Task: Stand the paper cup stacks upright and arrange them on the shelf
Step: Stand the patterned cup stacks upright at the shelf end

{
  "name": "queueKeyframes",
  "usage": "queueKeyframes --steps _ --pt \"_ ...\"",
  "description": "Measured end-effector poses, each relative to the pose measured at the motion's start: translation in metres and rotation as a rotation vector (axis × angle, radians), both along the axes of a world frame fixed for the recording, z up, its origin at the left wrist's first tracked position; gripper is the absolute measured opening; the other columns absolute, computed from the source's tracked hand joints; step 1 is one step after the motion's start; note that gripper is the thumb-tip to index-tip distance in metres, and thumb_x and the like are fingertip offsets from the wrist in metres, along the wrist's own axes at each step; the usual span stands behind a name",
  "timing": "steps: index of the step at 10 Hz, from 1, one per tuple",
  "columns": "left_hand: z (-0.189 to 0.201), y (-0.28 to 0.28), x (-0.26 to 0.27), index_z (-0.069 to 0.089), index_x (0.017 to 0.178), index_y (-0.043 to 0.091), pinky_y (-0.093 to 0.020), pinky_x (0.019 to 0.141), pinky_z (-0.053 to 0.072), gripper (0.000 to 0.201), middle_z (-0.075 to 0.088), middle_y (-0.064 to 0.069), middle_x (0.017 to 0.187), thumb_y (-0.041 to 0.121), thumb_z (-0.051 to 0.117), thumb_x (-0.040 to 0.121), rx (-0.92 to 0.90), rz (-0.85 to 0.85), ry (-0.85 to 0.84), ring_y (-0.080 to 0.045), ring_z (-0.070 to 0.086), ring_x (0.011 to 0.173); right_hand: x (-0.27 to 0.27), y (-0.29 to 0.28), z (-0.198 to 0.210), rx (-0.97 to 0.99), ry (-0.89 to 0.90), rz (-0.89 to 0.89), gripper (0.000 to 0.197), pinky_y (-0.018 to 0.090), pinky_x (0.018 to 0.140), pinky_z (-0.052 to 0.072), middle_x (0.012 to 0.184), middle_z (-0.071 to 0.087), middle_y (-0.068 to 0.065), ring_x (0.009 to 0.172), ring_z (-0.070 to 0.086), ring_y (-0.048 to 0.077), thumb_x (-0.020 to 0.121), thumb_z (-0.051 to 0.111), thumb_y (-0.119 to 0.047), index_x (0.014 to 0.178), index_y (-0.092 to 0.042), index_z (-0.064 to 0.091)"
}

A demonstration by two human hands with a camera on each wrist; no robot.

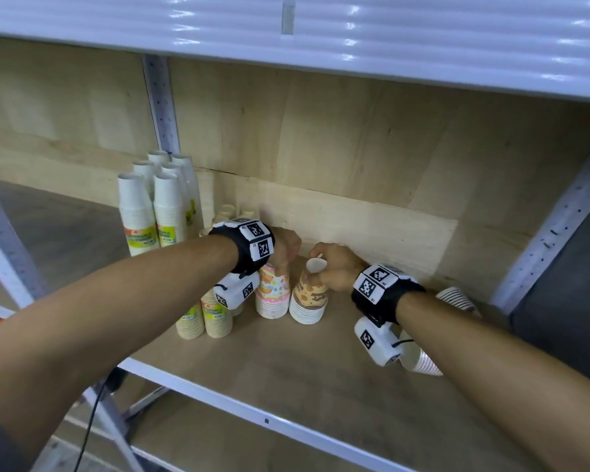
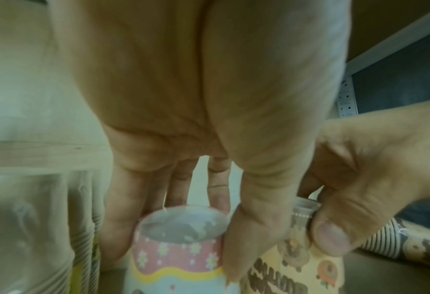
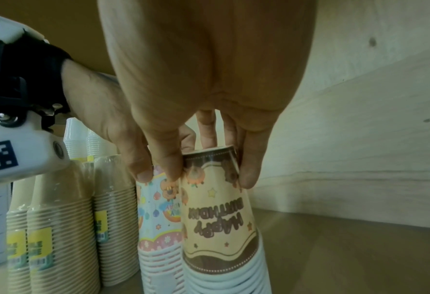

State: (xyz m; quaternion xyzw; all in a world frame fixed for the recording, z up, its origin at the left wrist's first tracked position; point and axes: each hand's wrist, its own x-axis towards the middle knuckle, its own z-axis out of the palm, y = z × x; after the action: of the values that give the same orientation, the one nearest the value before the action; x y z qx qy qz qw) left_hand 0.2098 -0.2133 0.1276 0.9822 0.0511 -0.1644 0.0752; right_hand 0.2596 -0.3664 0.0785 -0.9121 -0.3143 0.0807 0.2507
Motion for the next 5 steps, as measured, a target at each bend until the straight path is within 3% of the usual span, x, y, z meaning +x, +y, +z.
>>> queueKeyframes --steps 1,2,3,4,5 --pt "-0.01 0.009 0.017 0.061 0.112 0.002 -0.009 0.045 0.039 0.024 0.05 -0.005 0.097 0.005 0.066 0.089 0.096 -0.093 0.067 -0.015 0.048 0.085 0.0 0.001 0.0 0.027 0.011 0.012 0.039 0.032 0.081 0.053 0.105 0.066 -0.001 0.096 0.062 0.02 0.074 0.08 -0.031 0.107 -0.022 0.063" --pt "-0.007 0.01 0.02 0.063 0.111 0.005 -0.015 0.057 0.044 0.027 0.062 -0.001 0.091 0.001 0.069 0.085 0.044 -0.096 0.043 -0.009 0.055 0.077 0.002 0.002 0.001 0.028 0.017 0.012 0.041 0.03 0.079 0.051 0.105 0.067 0.0 0.096 0.063 0.021 0.073 0.081 -0.026 0.111 -0.022 0.063" --pt "0.003 0.007 0.021 0.064 0.109 0.006 -0.012 0.051 0.044 0.028 0.064 0.005 0.083 -0.002 0.07 0.082 -0.001 -0.099 0.003 -0.007 0.057 0.075 0.005 -0.002 0.005 -0.002 0.024 -0.015 0.056 0.029 0.084 0.05 0.108 0.062 -0.002 0.099 0.06 0.018 0.074 0.081 -0.026 0.124 -0.024 0.058" --pt "0.009 0.003 0.027 0.066 0.109 0.016 -0.026 0.074 0.052 0.033 0.063 0.003 0.111 0.013 0.073 0.077 0.007 -0.079 -0.076 -0.017 0.06 0.099 0.009 -0.015 0.012 -0.041 0.029 -0.056 0.066 0.031 0.089 0.047 0.113 0.056 -0.001 0.103 0.057 0.02 0.074 0.081 -0.03 0.133 -0.025 0.052" --pt "0.013 -0.01 0.033 0.063 0.108 0.025 -0.03 0.081 0.051 0.031 0.056 0.006 0.114 0.02 0.071 0.079 0.016 -0.097 -0.156 -0.017 0.057 0.099 0.015 -0.035 0.018 -0.072 0.035 -0.107 0.067 0.029 0.086 0.044 0.123 0.057 0.001 0.102 0.055 0.017 0.075 0.081 -0.035 0.134 -0.024 0.051"
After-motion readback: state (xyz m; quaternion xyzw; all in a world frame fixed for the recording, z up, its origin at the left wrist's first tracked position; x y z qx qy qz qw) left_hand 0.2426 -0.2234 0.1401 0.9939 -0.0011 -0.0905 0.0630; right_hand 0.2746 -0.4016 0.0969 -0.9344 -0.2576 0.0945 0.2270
